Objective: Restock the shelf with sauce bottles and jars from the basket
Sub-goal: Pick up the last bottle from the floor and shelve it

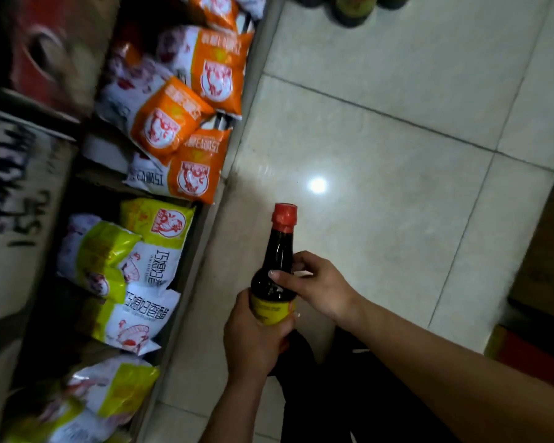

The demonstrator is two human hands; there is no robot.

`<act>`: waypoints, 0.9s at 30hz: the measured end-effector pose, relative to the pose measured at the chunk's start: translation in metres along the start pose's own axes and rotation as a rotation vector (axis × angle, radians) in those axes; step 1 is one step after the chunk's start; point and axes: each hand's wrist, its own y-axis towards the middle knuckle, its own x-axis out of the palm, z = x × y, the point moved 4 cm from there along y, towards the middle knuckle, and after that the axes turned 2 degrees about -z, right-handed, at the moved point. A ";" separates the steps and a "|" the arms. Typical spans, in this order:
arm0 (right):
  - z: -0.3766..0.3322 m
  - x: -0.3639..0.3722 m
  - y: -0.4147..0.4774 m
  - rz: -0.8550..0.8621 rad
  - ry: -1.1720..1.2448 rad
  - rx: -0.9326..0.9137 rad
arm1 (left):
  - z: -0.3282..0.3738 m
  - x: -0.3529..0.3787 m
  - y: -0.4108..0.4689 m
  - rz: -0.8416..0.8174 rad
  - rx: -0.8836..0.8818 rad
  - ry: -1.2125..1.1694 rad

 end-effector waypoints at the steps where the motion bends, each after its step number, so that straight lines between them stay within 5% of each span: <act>1: -0.006 -0.003 -0.009 0.004 0.007 -0.004 | 0.005 -0.001 -0.008 -0.006 0.000 -0.015; 27: -0.268 -0.047 -0.394 0.159 0.051 -0.326 | 0.247 -0.159 -0.309 0.038 0.322 -0.117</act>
